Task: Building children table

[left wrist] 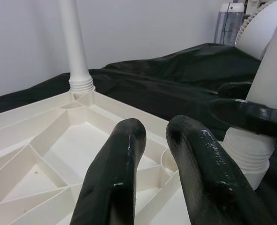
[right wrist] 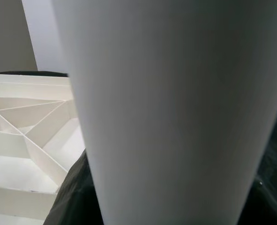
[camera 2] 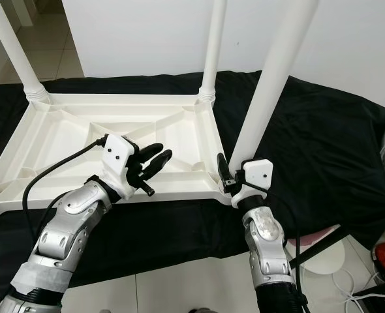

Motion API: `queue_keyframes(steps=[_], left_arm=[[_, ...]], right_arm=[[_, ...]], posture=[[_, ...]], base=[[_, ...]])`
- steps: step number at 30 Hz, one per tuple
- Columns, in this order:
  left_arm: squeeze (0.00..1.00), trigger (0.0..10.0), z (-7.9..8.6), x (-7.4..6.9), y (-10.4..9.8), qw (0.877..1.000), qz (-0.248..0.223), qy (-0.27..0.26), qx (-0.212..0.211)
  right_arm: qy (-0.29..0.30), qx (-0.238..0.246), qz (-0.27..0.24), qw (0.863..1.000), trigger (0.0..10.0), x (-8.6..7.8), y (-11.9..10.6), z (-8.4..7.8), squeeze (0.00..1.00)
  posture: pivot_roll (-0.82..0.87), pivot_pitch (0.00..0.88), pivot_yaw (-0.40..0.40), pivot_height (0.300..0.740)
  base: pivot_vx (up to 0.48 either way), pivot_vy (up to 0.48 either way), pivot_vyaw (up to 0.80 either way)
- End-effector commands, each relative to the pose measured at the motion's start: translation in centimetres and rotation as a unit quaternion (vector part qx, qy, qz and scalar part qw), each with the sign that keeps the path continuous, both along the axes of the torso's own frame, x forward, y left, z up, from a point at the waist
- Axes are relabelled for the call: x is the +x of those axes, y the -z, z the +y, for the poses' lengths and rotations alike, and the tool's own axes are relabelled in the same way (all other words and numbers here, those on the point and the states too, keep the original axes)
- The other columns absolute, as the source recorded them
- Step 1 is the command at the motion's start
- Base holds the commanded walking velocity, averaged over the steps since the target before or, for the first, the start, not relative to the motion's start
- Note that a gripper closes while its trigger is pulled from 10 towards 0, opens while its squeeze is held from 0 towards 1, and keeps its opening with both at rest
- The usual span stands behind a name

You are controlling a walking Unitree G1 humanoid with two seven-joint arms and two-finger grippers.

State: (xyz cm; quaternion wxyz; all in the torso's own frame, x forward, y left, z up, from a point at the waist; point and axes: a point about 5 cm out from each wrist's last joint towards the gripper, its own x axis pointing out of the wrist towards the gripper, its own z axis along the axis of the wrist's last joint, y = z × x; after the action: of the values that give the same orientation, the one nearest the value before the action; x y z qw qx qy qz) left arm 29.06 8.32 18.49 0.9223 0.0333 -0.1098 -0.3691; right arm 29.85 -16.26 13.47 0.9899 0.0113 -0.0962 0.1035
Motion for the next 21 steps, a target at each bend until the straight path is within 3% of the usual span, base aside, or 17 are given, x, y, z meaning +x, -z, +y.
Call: queue_keyframes(steps=[1, 21], left_arm=[[0.00, 10.0, -0.2, 0.0, -0.2, 1.000, 0.000, 0.004, -0.005], [0.00, 10.0, 0.0, 0.0, -0.5, 1.000, -0.005, -0.005, -0.008]], right_arm=[[0.017, 0.044, 0.109, 0.993, 10.0, -0.2, 3.6, -0.4, 0.00], [0.007, 0.069, 0.154, 0.986, 10.0, 1.7, 2.7, -0.1, 0.00]], posture=[[0.04, 0.083, -0.022, 0.740], [0.06, 0.081, -0.034, 0.740]], base=[[0.000, 0.000, 0.00], [0.000, 0.000, 0.00]])
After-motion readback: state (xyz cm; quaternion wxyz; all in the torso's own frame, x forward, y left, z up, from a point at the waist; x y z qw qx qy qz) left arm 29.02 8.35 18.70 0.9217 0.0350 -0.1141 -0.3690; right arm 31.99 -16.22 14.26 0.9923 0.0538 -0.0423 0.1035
